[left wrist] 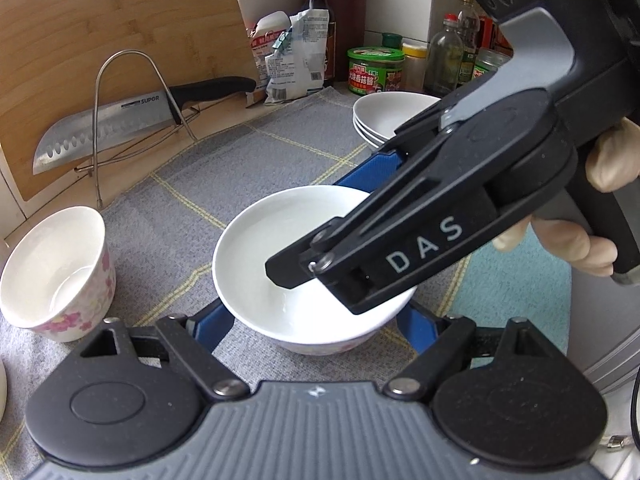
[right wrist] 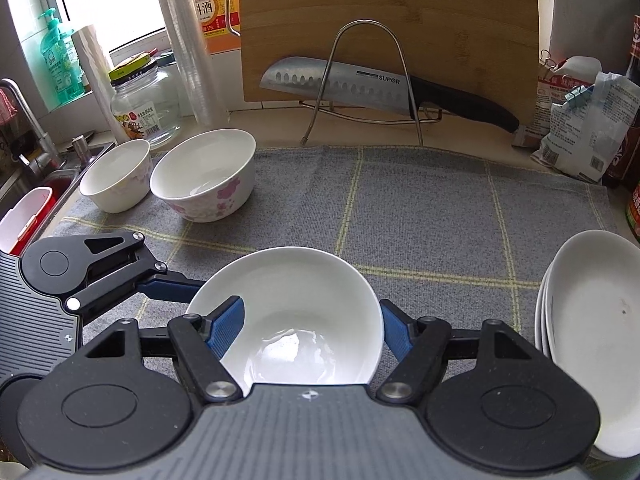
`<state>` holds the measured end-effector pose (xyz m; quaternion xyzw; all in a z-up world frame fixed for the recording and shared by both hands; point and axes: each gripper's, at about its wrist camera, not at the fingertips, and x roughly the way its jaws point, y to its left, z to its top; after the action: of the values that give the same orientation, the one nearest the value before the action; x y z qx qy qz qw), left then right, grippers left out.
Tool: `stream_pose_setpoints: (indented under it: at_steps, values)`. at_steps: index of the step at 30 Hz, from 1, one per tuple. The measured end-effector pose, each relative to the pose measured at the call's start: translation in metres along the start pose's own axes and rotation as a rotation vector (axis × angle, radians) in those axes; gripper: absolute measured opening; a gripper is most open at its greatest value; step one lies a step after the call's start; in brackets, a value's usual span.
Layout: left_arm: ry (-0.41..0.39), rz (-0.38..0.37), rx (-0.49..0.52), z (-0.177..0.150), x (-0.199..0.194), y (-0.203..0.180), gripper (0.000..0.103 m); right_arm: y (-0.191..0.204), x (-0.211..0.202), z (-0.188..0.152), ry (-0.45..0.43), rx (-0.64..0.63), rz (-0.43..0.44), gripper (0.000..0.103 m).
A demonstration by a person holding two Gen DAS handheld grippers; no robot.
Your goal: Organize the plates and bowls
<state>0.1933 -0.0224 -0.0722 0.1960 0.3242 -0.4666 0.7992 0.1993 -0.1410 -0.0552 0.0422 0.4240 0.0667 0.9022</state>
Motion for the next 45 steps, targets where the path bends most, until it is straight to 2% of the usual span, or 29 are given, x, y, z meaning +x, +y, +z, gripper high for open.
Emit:
stream_pose_setpoints:
  at_steps: [5,10,13,19,26,32,38,45]
  values:
    - [-0.001,0.004,0.013,0.000,0.000,-0.001,0.088,-0.002,0.002,0.000,0.005,0.010,0.016,0.082]
    - [0.016,0.007,-0.011,-0.006,-0.003,0.001,0.091,0.002,-0.001,0.000,-0.008,-0.007,0.012,0.101]
    - [0.017,0.003,-0.054,-0.014,-0.013,0.006,0.093,0.002,-0.005,0.003,-0.016,-0.007,0.012,0.101]
    - [0.032,0.053,-0.093,-0.029,-0.037,0.016,0.093,0.005,-0.012,0.009,-0.032,-0.015,0.009,0.103]
    - [0.018,0.209,-0.160,-0.035,-0.055,0.042,0.094,0.017,-0.006,0.020,-0.034,-0.042,0.020,0.103]
    - [-0.011,0.366,-0.206,-0.026,-0.059,0.069,0.094,0.034,0.000,0.039,-0.039,-0.102,0.037,0.103]
    - [-0.022,0.403,-0.251,-0.025,-0.048,0.089,0.094,0.037,0.012,0.063,-0.046,-0.074,0.067,0.102]
    - [-0.049,0.401,-0.290,-0.025,-0.039,0.106,0.094,0.048,0.027,0.080,-0.064,-0.172,0.091,0.101]
